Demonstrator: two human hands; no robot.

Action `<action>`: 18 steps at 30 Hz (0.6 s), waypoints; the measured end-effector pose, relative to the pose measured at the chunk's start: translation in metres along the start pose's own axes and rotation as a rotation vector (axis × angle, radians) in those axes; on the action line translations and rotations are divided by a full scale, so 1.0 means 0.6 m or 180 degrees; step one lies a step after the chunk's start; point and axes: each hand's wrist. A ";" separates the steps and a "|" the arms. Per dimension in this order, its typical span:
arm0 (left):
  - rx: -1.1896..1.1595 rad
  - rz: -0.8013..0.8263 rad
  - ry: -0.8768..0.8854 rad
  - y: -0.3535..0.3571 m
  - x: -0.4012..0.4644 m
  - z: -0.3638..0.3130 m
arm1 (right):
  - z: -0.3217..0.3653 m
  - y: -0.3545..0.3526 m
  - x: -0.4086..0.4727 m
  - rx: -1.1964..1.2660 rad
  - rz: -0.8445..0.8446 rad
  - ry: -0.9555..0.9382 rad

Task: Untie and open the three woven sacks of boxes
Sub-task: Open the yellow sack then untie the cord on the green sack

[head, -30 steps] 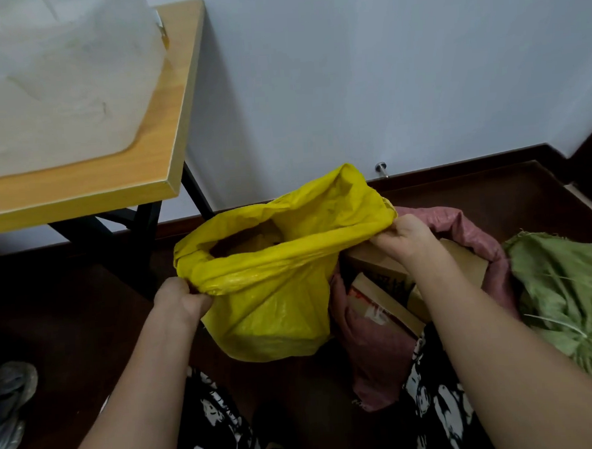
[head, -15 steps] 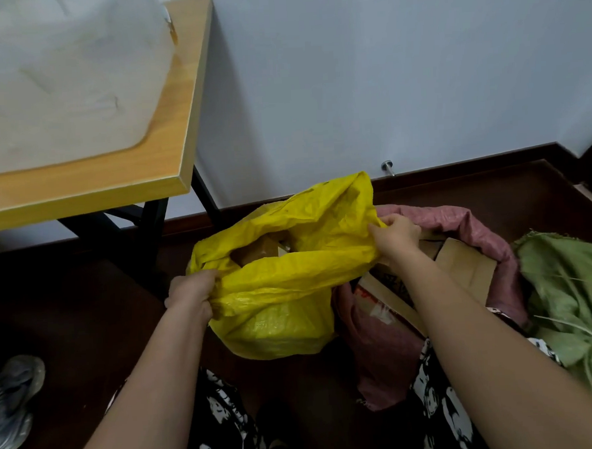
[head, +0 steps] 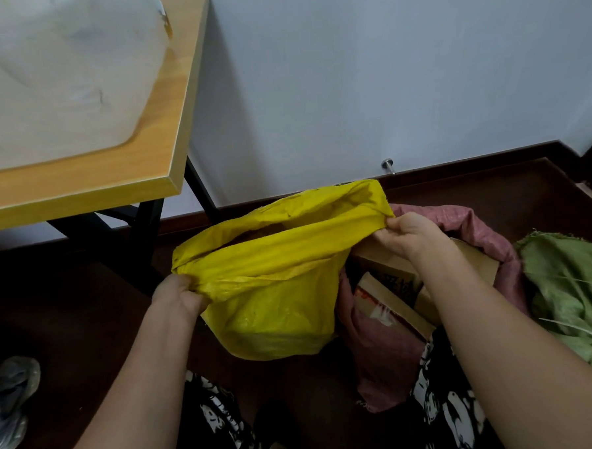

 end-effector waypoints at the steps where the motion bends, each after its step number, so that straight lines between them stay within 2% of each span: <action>1: -0.0093 -0.0009 -0.0032 0.002 -0.004 -0.002 | -0.003 0.003 -0.001 -0.0048 0.0062 0.0020; 5: -0.0282 0.0218 -0.0151 0.003 0.010 -0.013 | -0.020 0.014 -0.023 -0.0526 0.0447 0.0148; 8: -0.0205 0.0636 0.0300 0.009 0.022 -0.021 | -0.019 0.021 -0.019 -0.0757 0.0786 -0.0028; 10: 0.0065 0.0607 0.0862 0.019 0.025 -0.021 | -0.026 0.029 -0.012 -0.1194 0.0901 -0.0454; 12: 0.0622 0.0243 0.1394 0.024 0.030 -0.016 | -0.036 0.032 0.004 -0.1888 0.0776 -0.1233; 14: 0.1225 0.0140 0.1739 0.028 0.034 -0.008 | -0.039 0.029 0.015 -0.2800 0.0815 -0.1979; 16: 0.1391 0.0170 0.2023 0.030 0.042 -0.004 | -0.043 0.025 0.019 -0.3458 0.1007 -0.2517; 18: 0.1259 0.0197 0.2083 0.029 0.044 -0.008 | -0.048 0.029 0.021 -0.3496 0.1127 -0.2888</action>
Point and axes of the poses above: each hand's wrist, its own x-axis towards the middle knuckle, its own y-axis out of the palm, z = x × y, and after that the axes turned 6 degrees about -z, right-handed
